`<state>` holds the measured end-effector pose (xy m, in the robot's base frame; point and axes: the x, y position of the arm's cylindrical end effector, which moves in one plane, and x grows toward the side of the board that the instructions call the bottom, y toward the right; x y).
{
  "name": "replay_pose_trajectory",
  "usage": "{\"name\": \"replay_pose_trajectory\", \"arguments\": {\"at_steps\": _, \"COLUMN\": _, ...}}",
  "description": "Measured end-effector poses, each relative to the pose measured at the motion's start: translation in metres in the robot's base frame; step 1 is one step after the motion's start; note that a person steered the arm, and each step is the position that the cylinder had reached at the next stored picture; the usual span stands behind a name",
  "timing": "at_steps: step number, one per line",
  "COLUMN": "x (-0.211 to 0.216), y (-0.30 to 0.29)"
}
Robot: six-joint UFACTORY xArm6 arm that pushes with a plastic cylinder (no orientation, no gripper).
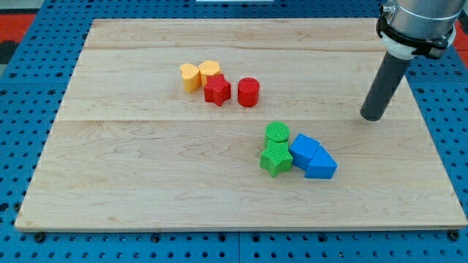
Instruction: Separate the blue blocks from green blocks
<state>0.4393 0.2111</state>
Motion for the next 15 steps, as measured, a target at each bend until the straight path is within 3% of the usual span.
{"name": "replay_pose_trajectory", "arguments": {"at_steps": 3, "x": 0.012, "y": -0.003}}
{"name": "replay_pose_trajectory", "arguments": {"at_steps": 5, "x": 0.123, "y": -0.020}}
{"name": "replay_pose_trajectory", "arguments": {"at_steps": 6, "x": 0.129, "y": -0.063}}
{"name": "replay_pose_trajectory", "arguments": {"at_steps": 8, "x": 0.108, "y": -0.143}}
{"name": "replay_pose_trajectory", "arguments": {"at_steps": 10, "x": 0.067, "y": -0.082}}
{"name": "replay_pose_trajectory", "arguments": {"at_steps": 12, "x": 0.088, "y": -0.083}}
{"name": "replay_pose_trajectory", "arguments": {"at_steps": 13, "x": 0.077, "y": -0.067}}
{"name": "replay_pose_trajectory", "arguments": {"at_steps": 14, "x": 0.022, "y": -0.083}}
{"name": "replay_pose_trajectory", "arguments": {"at_steps": 15, "x": 0.019, "y": -0.111}}
